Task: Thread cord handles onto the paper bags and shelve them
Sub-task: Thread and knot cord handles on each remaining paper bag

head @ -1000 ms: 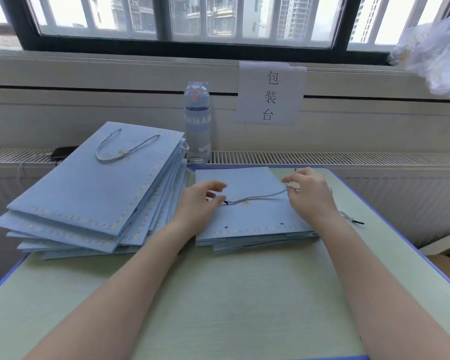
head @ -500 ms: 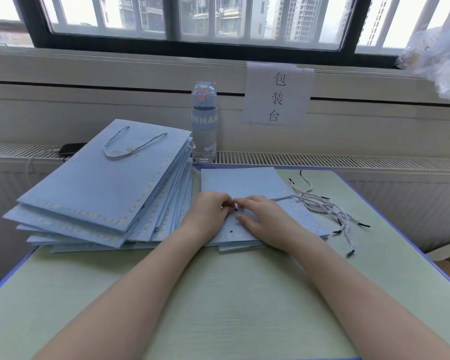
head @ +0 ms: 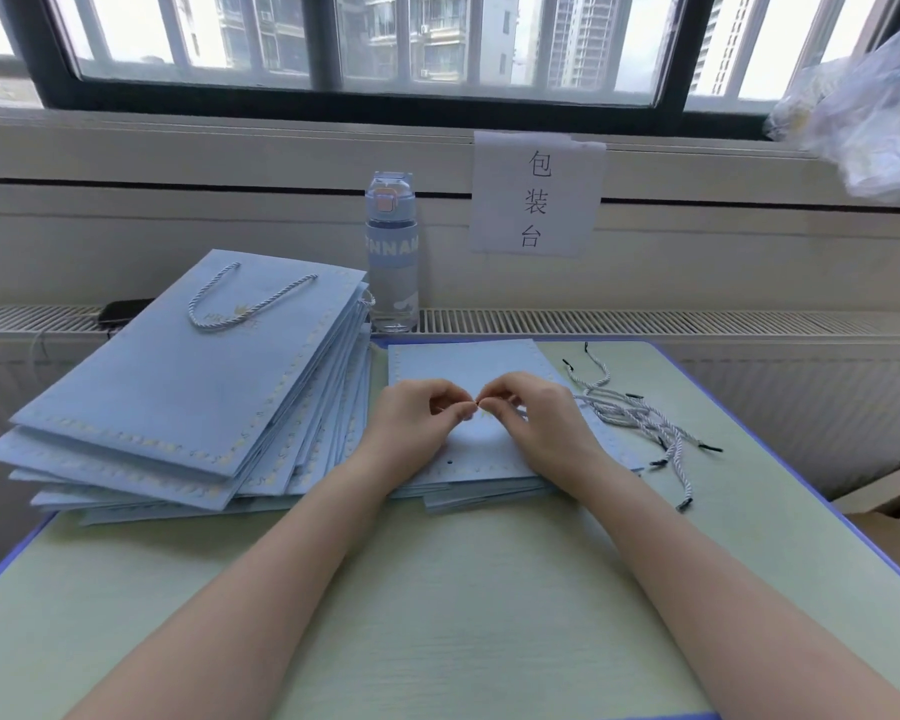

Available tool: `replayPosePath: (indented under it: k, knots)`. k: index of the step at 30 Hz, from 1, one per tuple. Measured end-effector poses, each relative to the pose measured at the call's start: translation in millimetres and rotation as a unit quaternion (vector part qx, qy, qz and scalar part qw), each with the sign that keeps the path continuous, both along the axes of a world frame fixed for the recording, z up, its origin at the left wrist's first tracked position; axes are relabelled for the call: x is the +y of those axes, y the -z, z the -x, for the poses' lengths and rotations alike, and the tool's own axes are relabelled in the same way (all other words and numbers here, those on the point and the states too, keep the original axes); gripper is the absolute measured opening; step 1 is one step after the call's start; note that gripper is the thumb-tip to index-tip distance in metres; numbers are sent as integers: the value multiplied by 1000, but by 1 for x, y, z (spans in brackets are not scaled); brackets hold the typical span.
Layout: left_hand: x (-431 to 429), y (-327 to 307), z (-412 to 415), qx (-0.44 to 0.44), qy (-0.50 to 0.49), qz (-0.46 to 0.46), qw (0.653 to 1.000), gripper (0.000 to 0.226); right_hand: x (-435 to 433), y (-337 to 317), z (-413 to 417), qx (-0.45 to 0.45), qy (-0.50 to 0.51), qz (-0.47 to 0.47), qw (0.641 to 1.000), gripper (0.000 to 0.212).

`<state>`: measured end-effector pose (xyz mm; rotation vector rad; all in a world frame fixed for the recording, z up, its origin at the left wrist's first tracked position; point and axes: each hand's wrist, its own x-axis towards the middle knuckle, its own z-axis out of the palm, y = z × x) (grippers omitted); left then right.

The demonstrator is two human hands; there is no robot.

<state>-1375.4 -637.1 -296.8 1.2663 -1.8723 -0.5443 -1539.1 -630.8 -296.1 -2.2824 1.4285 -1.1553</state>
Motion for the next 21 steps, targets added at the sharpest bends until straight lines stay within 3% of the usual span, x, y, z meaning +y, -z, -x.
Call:
replayPosePath:
  k: [6,14,17,19,21]
  knots:
    - [-2,-4,-7,9,35,-32,999,2,1,-2,2,-102,-8,-53,993,4]
    - [2,-13,-14,-20,58,-30,998,5,4,-3,1,-88,-46,-51,994,7]
    - [9,-28,-21,-104,91,-100,985,42,4,-4,3,-82,-42,-62,994,9]
    - [12,-34,-29,-243,110,-168,949,85,4,-4,3,-79,-40,-69,994,13]
    - [12,-34,-35,-347,107,-225,904,107,5,-3,2,-69,-45,-75,994,14]
